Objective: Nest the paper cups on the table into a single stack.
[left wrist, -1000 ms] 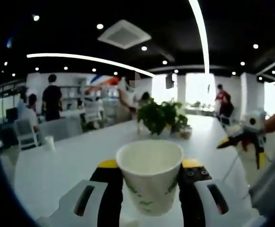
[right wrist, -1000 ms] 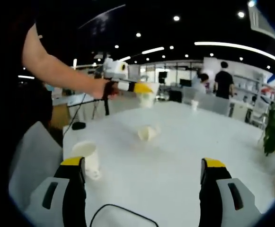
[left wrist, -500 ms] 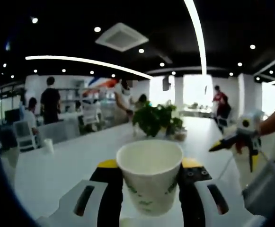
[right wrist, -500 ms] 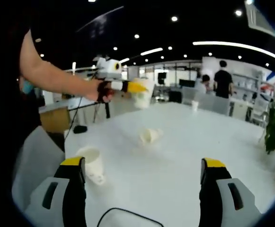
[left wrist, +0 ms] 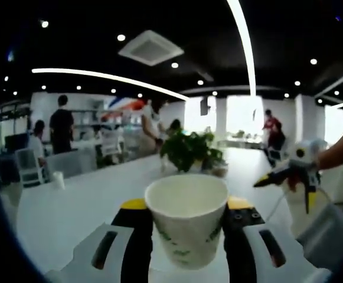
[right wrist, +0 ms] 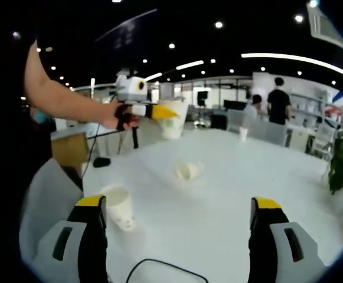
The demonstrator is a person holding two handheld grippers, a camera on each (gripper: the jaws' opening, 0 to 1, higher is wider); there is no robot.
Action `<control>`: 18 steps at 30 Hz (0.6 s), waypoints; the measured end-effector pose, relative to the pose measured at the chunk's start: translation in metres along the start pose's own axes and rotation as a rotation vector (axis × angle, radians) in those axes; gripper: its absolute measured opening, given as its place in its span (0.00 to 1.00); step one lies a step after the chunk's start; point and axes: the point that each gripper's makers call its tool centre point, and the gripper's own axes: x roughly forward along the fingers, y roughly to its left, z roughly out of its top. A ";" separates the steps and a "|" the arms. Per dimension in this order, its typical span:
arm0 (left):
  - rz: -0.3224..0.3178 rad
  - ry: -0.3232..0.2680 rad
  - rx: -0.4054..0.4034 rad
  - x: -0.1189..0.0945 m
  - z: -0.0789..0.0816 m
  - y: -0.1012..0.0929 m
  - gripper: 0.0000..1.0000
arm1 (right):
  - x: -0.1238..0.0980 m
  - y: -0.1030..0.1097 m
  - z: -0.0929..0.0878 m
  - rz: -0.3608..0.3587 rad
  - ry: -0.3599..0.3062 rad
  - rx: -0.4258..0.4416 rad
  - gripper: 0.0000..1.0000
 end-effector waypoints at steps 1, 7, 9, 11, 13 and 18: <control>-0.003 -0.009 -0.006 -0.001 0.002 -0.003 0.44 | 0.000 0.000 0.000 0.001 0.000 0.001 1.00; 0.005 -0.021 -0.005 -0.005 0.005 -0.003 0.44 | 0.002 0.000 0.003 0.001 -0.002 0.003 1.00; 0.008 -0.020 0.001 -0.004 0.005 -0.003 0.44 | 0.002 -0.001 0.003 0.002 -0.001 0.002 1.00; 0.007 -0.019 0.007 -0.004 0.006 -0.004 0.44 | 0.002 -0.002 0.003 0.002 -0.002 0.003 1.00; 0.007 -0.018 0.011 -0.003 0.007 -0.005 0.44 | 0.003 -0.003 0.004 0.005 -0.001 0.002 1.00; -0.001 -0.032 0.012 -0.002 0.013 -0.011 0.44 | 0.004 -0.006 0.008 0.007 -0.002 -0.002 1.00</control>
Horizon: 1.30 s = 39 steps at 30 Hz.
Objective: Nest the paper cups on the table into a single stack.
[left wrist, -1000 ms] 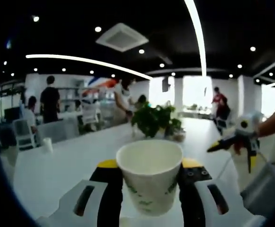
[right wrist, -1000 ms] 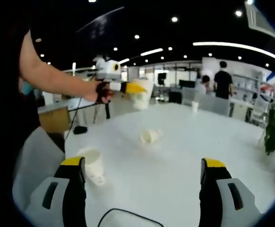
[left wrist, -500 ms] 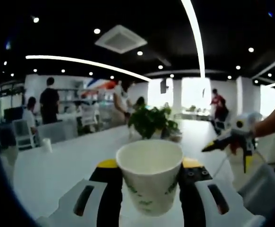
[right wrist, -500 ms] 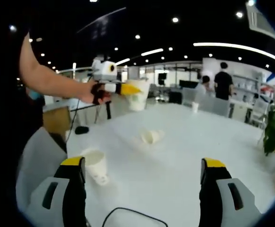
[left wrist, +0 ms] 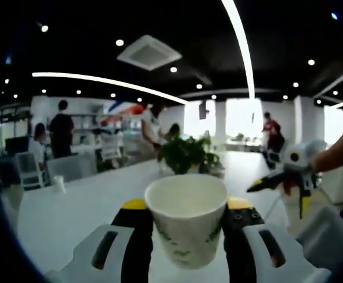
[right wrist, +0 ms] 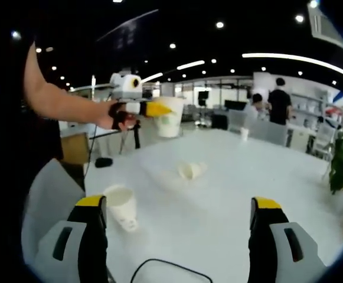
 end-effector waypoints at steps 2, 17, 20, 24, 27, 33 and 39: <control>-0.003 -0.005 -0.001 -0.001 0.001 -0.002 0.44 | 0.001 -0.001 0.001 0.000 -0.002 0.000 1.00; -0.027 -0.037 0.018 -0.007 0.006 -0.018 0.44 | 0.002 0.001 -0.002 -0.003 -0.001 0.003 0.99; -0.027 -0.049 0.005 -0.009 0.008 -0.020 0.44 | 0.003 0.000 0.000 -0.005 -0.003 0.002 0.99; -0.028 -0.045 0.011 -0.011 0.006 -0.024 0.44 | 0.004 0.000 -0.002 -0.004 -0.005 0.003 0.99; -0.028 -0.047 0.013 -0.013 0.004 -0.027 0.44 | 0.004 0.001 -0.003 -0.007 -0.007 0.007 0.99; -0.034 -0.046 0.023 -0.015 0.001 -0.036 0.44 | 0.004 0.004 -0.006 -0.008 -0.006 0.009 0.99; -0.034 -0.041 0.037 -0.019 -0.005 -0.045 0.44 | 0.005 0.007 -0.008 -0.008 -0.010 0.011 0.99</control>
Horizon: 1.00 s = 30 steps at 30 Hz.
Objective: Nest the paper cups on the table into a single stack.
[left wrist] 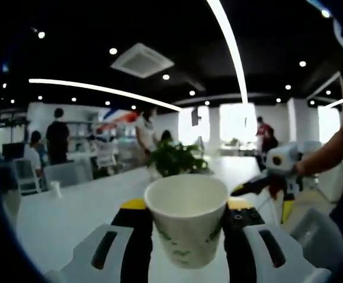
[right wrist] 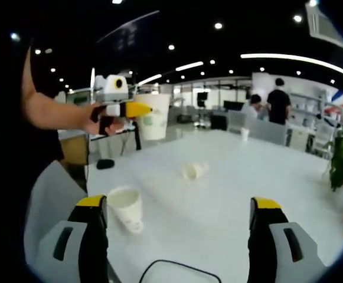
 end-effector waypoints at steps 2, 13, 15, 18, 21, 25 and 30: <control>-0.001 -0.005 -0.001 -0.002 0.000 -0.005 0.45 | 0.000 0.002 -0.001 0.000 -0.001 0.002 0.99; -0.002 -0.019 -0.004 -0.008 -0.005 -0.022 0.46 | -0.001 0.012 -0.011 0.001 0.001 0.008 0.99; 0.002 -0.017 -0.001 -0.012 -0.007 -0.025 0.46 | -0.001 0.013 -0.011 0.000 -0.001 0.009 0.99; 0.005 -0.025 -0.015 -0.018 -0.008 -0.028 0.45 | -0.001 0.015 -0.011 0.000 -0.001 0.008 0.99; 0.009 -0.035 -0.022 -0.024 -0.007 -0.030 0.45 | -0.002 0.017 -0.012 0.002 0.001 0.008 0.98; 0.005 -0.032 -0.016 -0.029 -0.009 -0.034 0.45 | -0.002 0.020 -0.013 0.003 -0.001 0.010 0.98; -0.003 -0.022 -0.007 -0.035 -0.011 -0.044 0.44 | -0.004 0.024 -0.013 0.004 -0.001 0.011 0.98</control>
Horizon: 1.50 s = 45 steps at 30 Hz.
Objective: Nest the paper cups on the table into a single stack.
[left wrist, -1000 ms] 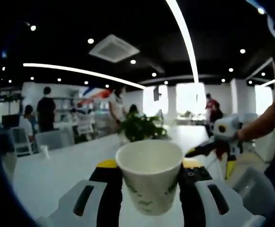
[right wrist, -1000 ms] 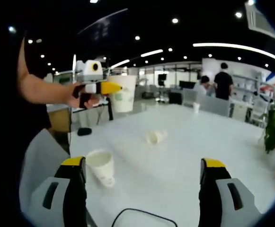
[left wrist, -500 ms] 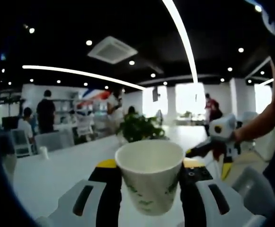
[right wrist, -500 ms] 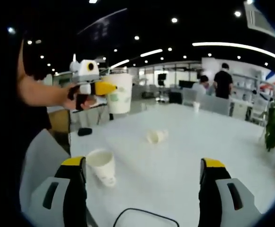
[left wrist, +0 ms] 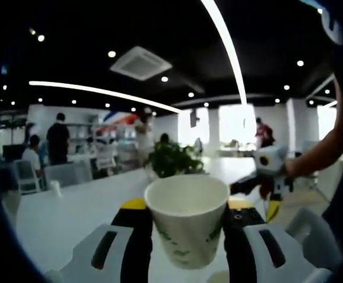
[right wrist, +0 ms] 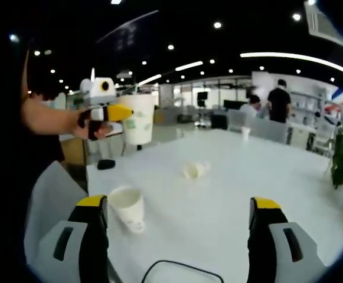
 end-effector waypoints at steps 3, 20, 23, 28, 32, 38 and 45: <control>-0.002 0.000 -0.002 -0.003 0.000 -0.003 0.44 | 0.000 0.002 0.000 0.001 0.001 0.000 0.98; -0.072 -0.032 -0.039 -0.010 0.006 -0.028 0.43 | -0.003 0.007 0.001 -0.001 0.007 0.010 0.98; -0.076 -0.032 -0.039 -0.010 0.008 -0.029 0.44 | -0.003 0.005 0.002 -0.001 0.009 0.009 0.98; -0.080 -0.030 -0.048 -0.010 0.009 -0.029 0.44 | -0.003 0.004 0.004 0.001 0.009 0.009 0.98; -0.087 -0.031 -0.072 -0.009 0.004 -0.032 0.44 | -0.002 0.003 0.004 -0.001 0.008 0.012 0.98; -0.103 -0.028 -0.064 -0.009 -0.005 -0.039 0.44 | -0.002 0.003 0.003 0.002 0.010 0.016 0.98; -0.114 -0.026 -0.031 -0.007 -0.013 -0.045 0.42 | -0.003 0.004 0.001 -0.001 0.014 0.020 0.98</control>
